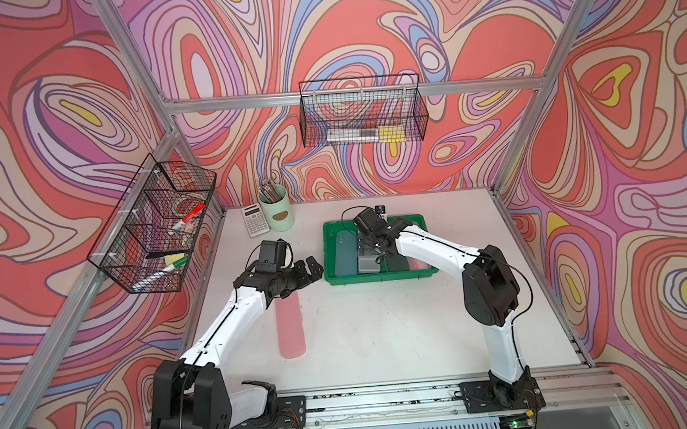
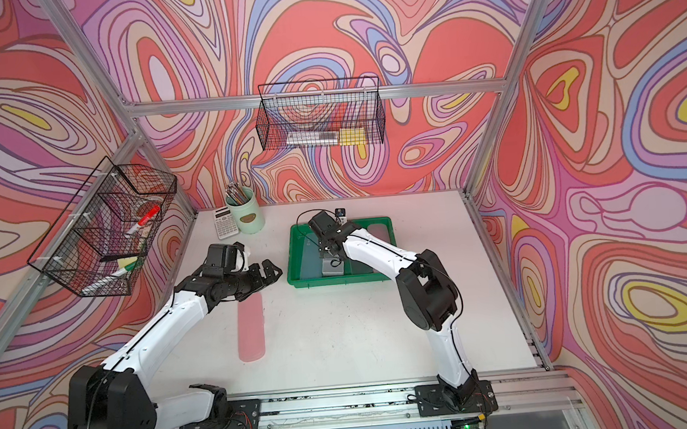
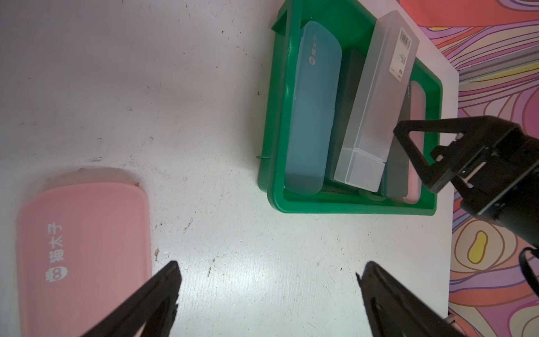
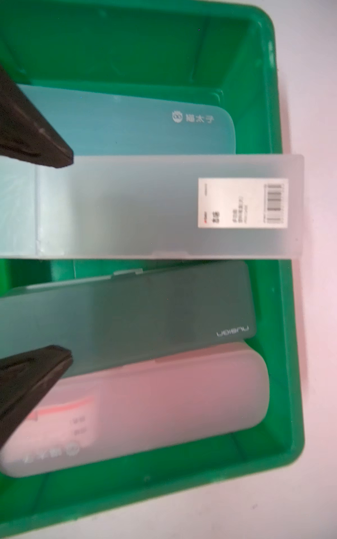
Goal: Put the pencil case into the storage box
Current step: Place the pencil case at the storage box.
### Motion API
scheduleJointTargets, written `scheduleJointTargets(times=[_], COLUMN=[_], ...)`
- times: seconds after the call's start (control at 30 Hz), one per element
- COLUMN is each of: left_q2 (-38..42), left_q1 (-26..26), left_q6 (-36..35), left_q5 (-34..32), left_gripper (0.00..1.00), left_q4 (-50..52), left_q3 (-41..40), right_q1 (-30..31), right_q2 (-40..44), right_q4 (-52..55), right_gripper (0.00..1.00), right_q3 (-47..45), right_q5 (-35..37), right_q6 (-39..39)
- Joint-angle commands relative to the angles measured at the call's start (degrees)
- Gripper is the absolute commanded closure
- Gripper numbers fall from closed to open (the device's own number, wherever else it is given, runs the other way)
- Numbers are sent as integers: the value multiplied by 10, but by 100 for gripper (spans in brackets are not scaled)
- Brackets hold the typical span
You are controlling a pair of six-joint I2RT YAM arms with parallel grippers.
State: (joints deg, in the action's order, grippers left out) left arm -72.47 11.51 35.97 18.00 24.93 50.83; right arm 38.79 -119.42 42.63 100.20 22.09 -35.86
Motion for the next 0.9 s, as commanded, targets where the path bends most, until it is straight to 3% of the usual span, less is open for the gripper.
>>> scheduleJointTargets(times=[0.0, 0.33, 0.4, 0.57, 0.87], left_q2=[14, 34, 35, 33, 47], left_q1=[-2, -2, -2, -2, -2], left_q6=[5, 15, 13, 11, 10], left_q5=[-7, -4, -3, 1, 4], left_gripper=[1, 1, 1, 1, 1], left_q4=[19, 14, 14, 13, 20], left_q3=[-15, -41, -42, -40, -34], right_q1=[12, 21, 23, 27, 37], right_q2=[-31, -71, -65, -55, -31], right_q4=[-18, -9, -15, -9, 26], right_gripper=[2, 5, 10, 32, 38], right_q3=[6, 21, 9, 0, 2], right_q5=[-30, -12, -10, -2, 3], right_q6=[1, -24, -23, -17, -16])
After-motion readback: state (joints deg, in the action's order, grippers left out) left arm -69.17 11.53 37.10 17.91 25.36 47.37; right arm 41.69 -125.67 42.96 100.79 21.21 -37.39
